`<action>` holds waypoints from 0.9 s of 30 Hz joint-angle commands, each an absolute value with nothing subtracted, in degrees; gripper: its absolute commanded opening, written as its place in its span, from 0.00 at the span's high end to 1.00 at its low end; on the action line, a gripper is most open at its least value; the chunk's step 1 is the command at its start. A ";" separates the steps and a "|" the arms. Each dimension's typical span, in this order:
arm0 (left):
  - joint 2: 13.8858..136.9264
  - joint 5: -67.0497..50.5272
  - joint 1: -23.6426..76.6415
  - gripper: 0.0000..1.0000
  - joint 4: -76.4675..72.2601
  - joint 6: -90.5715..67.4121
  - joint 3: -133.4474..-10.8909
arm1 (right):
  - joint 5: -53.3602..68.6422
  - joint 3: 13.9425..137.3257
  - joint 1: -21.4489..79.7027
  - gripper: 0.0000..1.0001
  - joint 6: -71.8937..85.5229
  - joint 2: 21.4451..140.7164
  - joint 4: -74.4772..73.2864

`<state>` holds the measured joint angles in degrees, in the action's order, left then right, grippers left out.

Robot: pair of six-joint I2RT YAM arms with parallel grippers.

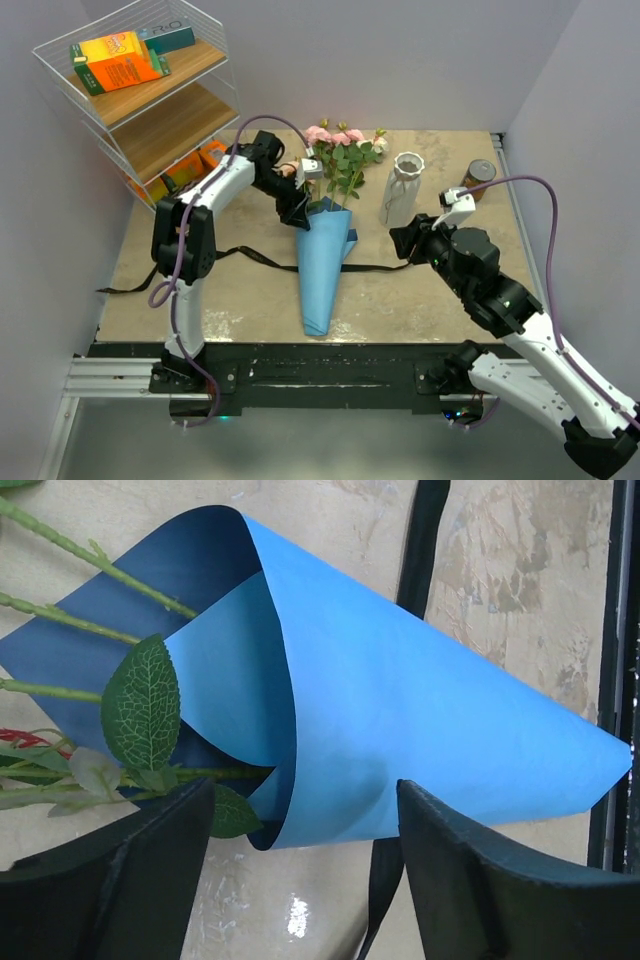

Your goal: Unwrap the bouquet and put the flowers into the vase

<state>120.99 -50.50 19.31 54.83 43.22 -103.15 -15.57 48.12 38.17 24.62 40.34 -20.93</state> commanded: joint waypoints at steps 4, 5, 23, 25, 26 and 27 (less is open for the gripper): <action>122.43 -53.17 19.34 0.41 59.41 50.97 -104.15 | -14.41 48.08 37.97 0.55 25.66 40.43 -17.32; 122.69 -53.09 19.34 0.42 60.46 51.67 -104.32 | -14.41 48.16 37.88 0.55 25.84 40.60 -17.14; 117.87 -52.82 20.04 1.00 59.59 46.68 -108.01 | -13.89 49.66 37.88 0.55 26.72 40.52 -18.02; 116.90 -53.17 20.74 1.00 60.99 46.23 -109.42 | -13.71 49.83 37.97 0.55 26.81 40.17 -18.19; 115.76 -53.26 21.00 1.00 61.08 44.84 -110.73 | -13.62 49.83 37.97 0.55 26.81 39.99 -18.19; 115.14 -53.00 21.35 1.00 61.26 43.95 -111.35 | -13.62 49.83 37.97 0.55 26.72 39.90 -18.19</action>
